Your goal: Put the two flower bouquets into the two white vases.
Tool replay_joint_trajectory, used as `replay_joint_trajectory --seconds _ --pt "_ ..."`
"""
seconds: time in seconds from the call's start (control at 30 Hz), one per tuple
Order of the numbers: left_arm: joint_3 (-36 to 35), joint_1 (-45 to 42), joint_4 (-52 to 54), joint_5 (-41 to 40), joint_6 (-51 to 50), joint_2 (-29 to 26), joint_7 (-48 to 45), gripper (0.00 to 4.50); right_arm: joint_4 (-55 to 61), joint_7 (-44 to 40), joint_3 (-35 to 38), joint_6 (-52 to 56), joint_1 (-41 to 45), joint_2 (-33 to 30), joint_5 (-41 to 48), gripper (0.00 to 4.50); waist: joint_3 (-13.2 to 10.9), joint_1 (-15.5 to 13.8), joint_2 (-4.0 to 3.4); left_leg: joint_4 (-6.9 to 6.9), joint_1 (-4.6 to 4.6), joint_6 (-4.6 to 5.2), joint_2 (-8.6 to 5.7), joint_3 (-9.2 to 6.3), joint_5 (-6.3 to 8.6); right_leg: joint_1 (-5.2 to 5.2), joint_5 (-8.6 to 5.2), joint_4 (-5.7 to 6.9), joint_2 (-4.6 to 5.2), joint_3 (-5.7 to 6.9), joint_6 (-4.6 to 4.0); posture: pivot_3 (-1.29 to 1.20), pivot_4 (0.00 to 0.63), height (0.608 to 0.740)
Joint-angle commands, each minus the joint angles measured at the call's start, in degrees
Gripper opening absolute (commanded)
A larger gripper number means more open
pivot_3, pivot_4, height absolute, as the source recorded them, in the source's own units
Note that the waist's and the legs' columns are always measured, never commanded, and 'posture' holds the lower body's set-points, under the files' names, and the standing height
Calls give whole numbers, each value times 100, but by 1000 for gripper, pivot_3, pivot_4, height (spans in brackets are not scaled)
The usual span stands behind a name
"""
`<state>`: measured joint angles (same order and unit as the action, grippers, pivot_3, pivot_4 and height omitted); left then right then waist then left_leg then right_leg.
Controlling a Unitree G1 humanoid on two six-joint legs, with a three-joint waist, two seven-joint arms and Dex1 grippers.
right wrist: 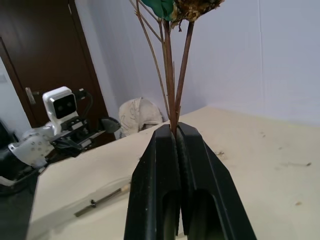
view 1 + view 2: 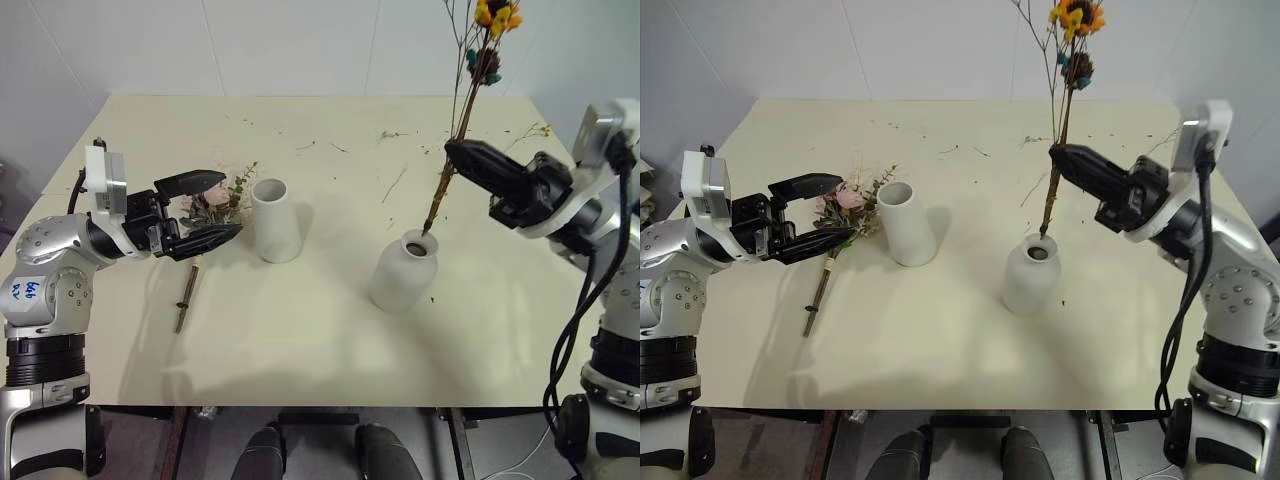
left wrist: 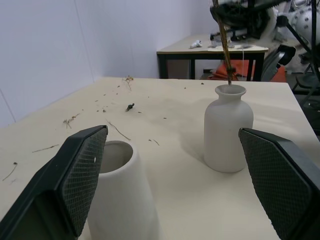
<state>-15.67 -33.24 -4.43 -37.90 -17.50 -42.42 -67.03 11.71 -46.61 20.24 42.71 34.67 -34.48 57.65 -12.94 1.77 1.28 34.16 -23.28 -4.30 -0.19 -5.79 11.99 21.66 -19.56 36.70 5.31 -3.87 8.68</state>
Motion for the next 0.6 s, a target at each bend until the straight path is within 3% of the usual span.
replay_joint_trajectory --seconds 0.03,0.43,0.6 --pt "-72 -144 81 -24 62 -35 -4 4500 220 56 -14 -211 -75 105 -10 9 0 0 0 0 0 0 0 1 0 1 0 2 1 0 0 0 150 740" --pt "-178 -125 109 -46 19 -178 22 4500 207 -100 -21 -941 -815 271 -389 9 0 -2 0 -1 0 0 0 0 0 0 0 -3 0 1 0 0 150 740" --pt "-311 -71 46 33 74 -330 89 4500 491 -3 88 -667 -953 30 -140 1268 0 -2 0 -2 -1 0 0 0 0 0 0 -4 1 0 0 0 150 740"
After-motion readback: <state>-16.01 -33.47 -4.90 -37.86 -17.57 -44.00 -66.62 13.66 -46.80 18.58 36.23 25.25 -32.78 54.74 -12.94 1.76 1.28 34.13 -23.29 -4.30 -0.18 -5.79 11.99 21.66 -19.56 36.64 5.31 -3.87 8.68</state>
